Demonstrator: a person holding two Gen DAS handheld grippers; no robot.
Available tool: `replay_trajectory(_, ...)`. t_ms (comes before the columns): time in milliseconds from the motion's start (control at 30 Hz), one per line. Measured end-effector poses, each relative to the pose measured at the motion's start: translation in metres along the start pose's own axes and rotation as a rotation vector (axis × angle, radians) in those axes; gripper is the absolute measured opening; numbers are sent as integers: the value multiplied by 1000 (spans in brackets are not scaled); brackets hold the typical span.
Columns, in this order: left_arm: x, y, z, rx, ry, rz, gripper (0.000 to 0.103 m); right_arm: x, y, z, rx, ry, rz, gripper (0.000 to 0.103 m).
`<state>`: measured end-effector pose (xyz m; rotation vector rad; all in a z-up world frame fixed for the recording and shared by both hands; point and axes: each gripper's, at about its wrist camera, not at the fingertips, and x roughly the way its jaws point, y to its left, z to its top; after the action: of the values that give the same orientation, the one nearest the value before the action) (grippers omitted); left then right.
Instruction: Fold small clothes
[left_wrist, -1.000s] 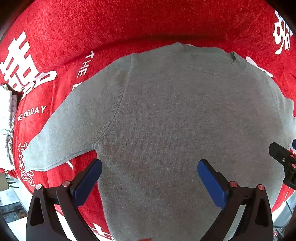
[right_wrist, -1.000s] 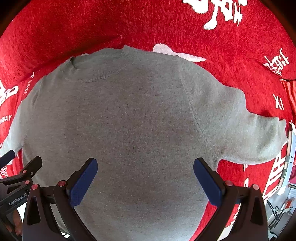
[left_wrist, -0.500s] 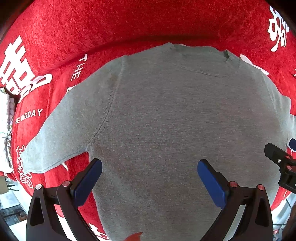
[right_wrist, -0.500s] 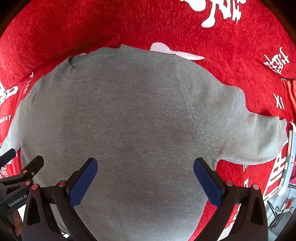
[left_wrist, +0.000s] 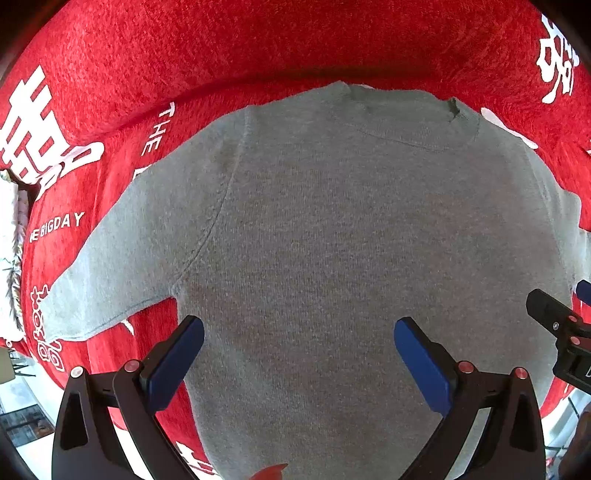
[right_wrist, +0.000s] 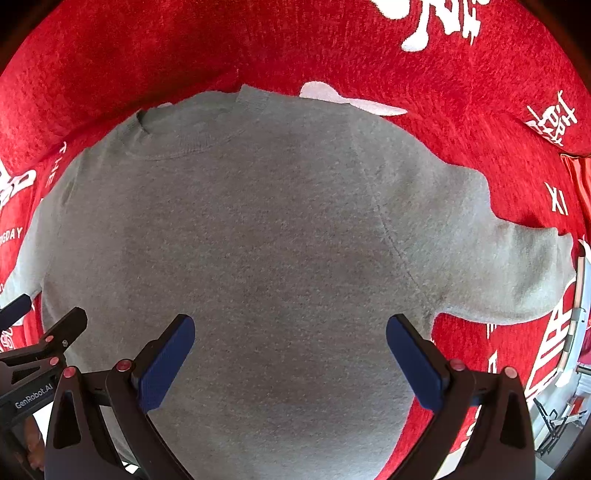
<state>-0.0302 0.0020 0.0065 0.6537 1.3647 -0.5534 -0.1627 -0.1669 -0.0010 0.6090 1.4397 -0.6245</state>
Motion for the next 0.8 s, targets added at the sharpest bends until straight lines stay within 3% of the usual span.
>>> replay_trajectory(800,1,8,-3,-13,5,3,103,-3,5,-2,-2,-1,-4,103)
